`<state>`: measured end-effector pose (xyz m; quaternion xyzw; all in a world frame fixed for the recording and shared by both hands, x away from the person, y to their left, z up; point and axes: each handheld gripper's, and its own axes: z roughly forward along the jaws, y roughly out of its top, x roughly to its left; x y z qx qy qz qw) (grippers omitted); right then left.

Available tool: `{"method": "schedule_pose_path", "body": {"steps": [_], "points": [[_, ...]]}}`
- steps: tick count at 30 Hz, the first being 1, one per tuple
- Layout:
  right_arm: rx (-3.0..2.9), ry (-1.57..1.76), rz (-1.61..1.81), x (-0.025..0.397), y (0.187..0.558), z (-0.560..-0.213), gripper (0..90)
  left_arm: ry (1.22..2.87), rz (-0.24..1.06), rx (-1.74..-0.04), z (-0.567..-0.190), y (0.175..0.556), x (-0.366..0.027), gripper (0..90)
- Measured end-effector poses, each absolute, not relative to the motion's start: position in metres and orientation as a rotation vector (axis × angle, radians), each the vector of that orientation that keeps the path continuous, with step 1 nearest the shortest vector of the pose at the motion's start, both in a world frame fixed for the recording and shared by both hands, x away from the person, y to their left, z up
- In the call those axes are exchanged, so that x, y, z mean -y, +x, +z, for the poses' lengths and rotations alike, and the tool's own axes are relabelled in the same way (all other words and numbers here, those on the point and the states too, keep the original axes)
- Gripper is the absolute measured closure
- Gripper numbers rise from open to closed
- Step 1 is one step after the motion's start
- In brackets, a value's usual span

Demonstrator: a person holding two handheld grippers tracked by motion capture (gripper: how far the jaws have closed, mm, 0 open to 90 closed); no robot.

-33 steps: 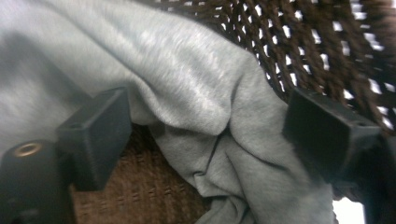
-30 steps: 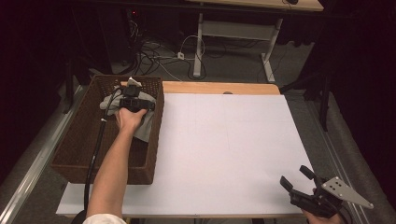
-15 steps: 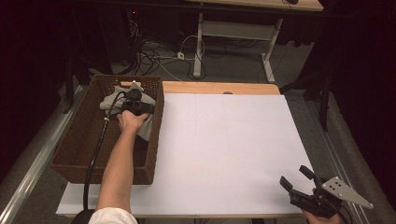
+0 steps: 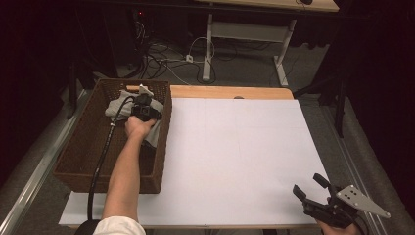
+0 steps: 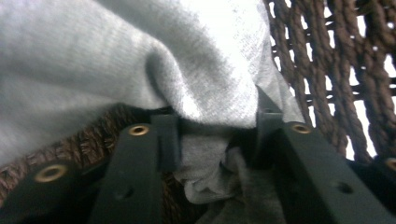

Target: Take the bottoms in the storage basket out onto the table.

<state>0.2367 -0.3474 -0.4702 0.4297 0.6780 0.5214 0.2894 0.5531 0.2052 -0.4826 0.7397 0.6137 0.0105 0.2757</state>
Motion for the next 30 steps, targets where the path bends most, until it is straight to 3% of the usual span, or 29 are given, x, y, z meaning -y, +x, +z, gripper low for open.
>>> {"method": "schedule_pose_path", "body": {"steps": [6, 30], "points": [[-1.814, 1.143, 1.393, 0.347, 0.237, -0.47, 16.2, 2.05, 0.071, -1.63, -0.469, 0.549, -0.203, 69.5], [-1.837, 1.124, 1.395, 0.346, 0.238, -0.471, 16.3, 2.055, 0.186, -1.477, -0.401, 0.512, -0.217, 71.0]]}}
